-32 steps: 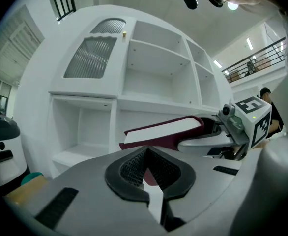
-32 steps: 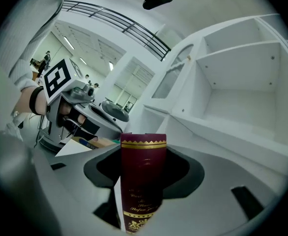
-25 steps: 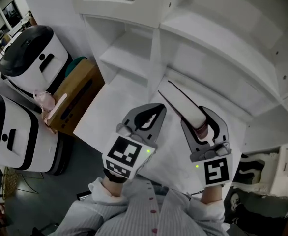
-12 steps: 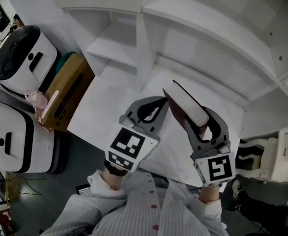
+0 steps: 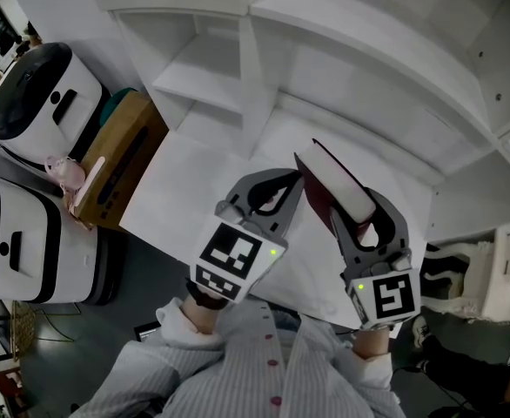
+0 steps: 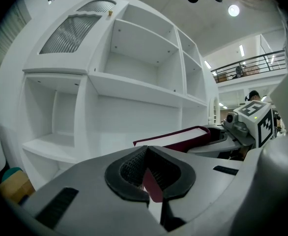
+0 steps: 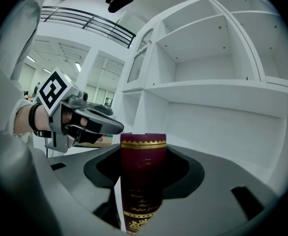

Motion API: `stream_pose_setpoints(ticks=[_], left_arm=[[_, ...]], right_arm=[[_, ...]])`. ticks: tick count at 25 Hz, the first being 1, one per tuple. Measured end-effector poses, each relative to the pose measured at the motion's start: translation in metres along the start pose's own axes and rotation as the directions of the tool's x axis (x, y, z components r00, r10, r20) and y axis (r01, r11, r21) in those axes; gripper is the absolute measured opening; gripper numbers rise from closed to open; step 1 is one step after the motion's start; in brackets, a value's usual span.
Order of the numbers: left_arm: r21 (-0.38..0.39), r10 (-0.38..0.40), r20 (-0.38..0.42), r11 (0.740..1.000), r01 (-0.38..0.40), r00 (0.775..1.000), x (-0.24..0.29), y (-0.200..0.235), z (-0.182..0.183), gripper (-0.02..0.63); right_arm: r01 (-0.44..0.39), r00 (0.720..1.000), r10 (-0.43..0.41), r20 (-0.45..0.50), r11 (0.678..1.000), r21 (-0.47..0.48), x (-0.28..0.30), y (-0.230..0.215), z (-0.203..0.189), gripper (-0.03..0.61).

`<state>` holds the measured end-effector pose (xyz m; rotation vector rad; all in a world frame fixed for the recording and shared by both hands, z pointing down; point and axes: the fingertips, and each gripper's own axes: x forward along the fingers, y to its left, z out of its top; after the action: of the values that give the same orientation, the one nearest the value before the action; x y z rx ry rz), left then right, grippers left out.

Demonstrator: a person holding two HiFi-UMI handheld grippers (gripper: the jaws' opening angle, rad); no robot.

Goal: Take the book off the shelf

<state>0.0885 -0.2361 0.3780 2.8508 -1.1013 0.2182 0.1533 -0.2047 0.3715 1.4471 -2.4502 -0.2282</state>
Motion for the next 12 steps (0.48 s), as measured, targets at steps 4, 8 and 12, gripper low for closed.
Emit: stream_pose_setpoints(ticks=[4,8,12], left_arm=[[0.002,-0.002,-0.003,1.000,0.002,1.000,0.0019,-0.0026,-0.0008,0.009],[0.003,-0.009,-0.007,1.000,0.009,1.000,0.0054,-0.0050,-0.0019,0.009],[0.011,-0.017,-0.008,1.000,0.017,1.000,0.0073,-0.0073,-0.0017,0.009]], right_arm=[[0.014,1.000,-0.014,-0.026,1.000,0.016,-0.0048,-0.0041,-0.0083,0.218],[0.012,1.000,-0.011,-0.017,1.000,0.026,-0.0053,-0.0049,-0.0084,0.218],[0.010,1.000,-0.010,-0.007,1.000,0.015,-0.0053,-0.0048,-0.0060,0.218]])
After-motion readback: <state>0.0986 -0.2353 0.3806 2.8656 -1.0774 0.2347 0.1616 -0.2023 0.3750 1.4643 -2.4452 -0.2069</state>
